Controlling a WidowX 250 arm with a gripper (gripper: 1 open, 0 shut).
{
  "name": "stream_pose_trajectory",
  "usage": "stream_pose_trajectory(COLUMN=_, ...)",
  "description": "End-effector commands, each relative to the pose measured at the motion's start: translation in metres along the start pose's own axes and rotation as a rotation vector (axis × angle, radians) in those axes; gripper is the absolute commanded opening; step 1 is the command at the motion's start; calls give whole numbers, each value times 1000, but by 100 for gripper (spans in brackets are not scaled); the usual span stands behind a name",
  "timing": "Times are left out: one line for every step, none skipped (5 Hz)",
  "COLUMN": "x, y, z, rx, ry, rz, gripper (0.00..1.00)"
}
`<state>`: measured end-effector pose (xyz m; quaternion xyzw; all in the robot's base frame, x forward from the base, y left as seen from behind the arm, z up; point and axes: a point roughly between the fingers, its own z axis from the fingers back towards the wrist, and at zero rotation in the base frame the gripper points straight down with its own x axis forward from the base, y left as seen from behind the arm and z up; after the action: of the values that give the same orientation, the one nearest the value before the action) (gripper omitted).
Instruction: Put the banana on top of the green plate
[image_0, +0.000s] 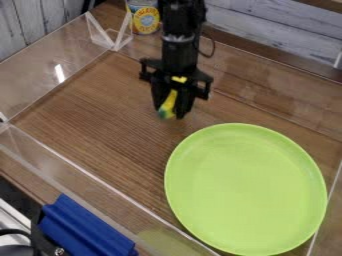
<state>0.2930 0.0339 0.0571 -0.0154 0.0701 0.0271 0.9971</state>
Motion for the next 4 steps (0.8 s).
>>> stream_pose_trajectory(x=-7, y=-9, z=51, rx=27, ry=-77, rz=-38, gripper=0)
stream_pose_trajectory(x=-22, y=-21, z=76, rx=30, ry=-86, rz=-39, gripper=0)
stream_pose_trajectory(x=-39, y=-35, z=92, rx=34, ry=-96, rz=-47, gripper=0)
stream_pose_trajectory(x=-57, y=-52, z=96, rx=33, ry=-103, rz=-49, gripper=0)
